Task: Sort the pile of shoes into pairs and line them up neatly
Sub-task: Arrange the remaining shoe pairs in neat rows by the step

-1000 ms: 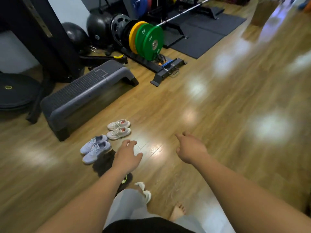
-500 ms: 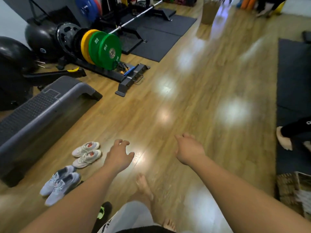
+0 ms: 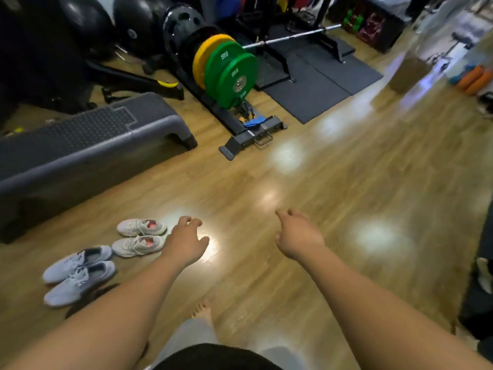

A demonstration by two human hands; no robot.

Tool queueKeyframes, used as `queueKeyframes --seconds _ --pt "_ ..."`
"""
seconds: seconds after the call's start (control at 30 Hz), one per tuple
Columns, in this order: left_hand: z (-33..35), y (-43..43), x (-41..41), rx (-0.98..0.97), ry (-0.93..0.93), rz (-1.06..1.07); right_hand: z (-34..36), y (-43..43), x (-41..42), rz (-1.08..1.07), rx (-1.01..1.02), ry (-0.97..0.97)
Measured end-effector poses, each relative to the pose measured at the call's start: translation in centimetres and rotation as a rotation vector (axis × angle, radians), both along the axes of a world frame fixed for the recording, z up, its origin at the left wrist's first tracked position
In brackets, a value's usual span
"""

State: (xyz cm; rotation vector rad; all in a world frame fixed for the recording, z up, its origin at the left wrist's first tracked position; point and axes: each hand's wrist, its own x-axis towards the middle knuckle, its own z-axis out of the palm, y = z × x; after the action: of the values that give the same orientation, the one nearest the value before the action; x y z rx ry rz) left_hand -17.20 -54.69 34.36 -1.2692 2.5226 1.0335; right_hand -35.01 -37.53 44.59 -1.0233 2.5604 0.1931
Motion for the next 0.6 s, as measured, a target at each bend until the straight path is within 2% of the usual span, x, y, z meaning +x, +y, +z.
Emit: queueKeyframes --seconds 0.17,0.37,0.6 --pt "-0.4 -6.9 5.8 0.025 0.056 0.285 -0.5 -12.8 1.7 0.286 0.063 -0.008" --pt "-1.7 -11.4 14.1 0.067 0.008 0.648 -2.8 -25.8 7.3 0.653 0.047 -0.067" --pt "-3.9 -16.4 18.3 0.118 -0.071 0.960 -7.7 -39.1 12.7 0.964 0.115 -0.146"
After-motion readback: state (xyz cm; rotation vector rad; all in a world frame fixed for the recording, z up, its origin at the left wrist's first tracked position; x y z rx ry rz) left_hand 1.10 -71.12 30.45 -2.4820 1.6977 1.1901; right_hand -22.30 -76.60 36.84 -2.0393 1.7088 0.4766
